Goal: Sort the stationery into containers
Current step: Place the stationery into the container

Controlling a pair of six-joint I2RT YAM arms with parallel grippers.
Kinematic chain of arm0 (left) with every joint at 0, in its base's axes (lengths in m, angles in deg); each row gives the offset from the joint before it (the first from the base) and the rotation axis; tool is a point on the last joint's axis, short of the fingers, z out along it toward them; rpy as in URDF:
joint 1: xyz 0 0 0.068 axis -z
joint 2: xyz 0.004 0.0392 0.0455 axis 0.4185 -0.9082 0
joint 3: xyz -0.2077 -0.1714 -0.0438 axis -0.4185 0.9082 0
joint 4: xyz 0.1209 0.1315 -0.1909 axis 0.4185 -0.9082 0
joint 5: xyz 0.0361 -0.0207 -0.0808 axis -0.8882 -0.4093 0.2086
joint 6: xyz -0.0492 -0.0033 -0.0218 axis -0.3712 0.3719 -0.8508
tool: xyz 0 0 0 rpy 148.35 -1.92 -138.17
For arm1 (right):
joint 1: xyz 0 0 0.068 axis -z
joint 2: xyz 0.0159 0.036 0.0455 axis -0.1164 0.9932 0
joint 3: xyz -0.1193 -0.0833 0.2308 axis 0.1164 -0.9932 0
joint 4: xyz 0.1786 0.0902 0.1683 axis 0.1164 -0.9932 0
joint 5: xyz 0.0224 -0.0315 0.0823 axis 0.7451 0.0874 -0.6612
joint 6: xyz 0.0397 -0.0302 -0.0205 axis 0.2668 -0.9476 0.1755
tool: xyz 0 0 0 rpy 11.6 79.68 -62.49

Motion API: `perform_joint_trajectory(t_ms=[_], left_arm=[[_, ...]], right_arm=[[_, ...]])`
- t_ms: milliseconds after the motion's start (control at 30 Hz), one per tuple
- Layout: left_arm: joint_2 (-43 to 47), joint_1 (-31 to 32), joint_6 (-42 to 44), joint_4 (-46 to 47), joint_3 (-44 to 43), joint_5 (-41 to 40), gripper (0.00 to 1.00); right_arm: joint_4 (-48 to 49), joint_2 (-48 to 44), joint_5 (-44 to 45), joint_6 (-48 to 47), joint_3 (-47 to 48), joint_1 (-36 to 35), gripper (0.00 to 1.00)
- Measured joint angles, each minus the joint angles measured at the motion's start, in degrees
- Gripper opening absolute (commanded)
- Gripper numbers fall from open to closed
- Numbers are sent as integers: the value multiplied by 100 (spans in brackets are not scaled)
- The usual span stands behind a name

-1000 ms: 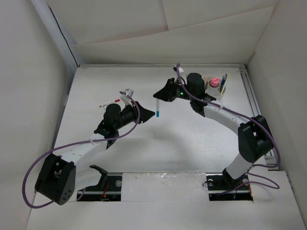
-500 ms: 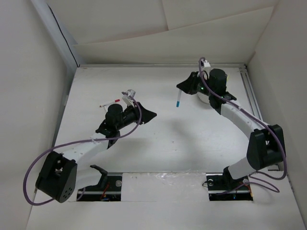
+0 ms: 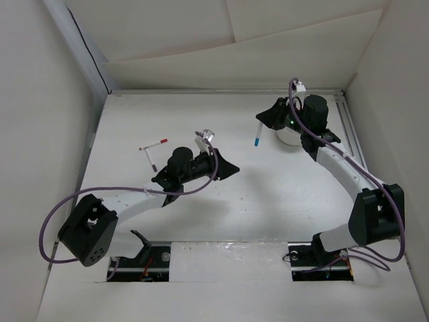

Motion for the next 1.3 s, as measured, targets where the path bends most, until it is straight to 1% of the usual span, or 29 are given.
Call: perform_joint_trajectory(t_ms=[167, 400, 500, 533, 700, 833, 1100, 1300], left_arm=[[-240, 417, -17, 149, -273, -57, 27], [-372, 431, -92, 225, -352, -168, 27], [-643, 466, -219, 258, -612, -219, 27], [-758, 479, -284, 269, -706, -251, 25], [-1379, 533, -660, 339, -1117, -387, 22], [-1716, 555, -870, 400, -1185, -393, 22], [-1764, 588, -1010, 516, -1191, -391, 22], [-1764, 588, -1038, 555, -1215, -391, 22]], right_arm=[[-2, -2, -11, -2, 0, 7, 13], [-4, -76, -7, -46, -120, 212, 13], [-11, -79, 11, -59, -162, 280, 13], [-15, -81, 11, -63, -177, 289, 13], [-79, -131, 35, -72, -184, 289, 13], [-79, -142, 55, -83, -184, 286, 13], [-96, -142, 79, -107, -188, 286, 13], [-404, -190, 522, -315, -188, 260, 13]])
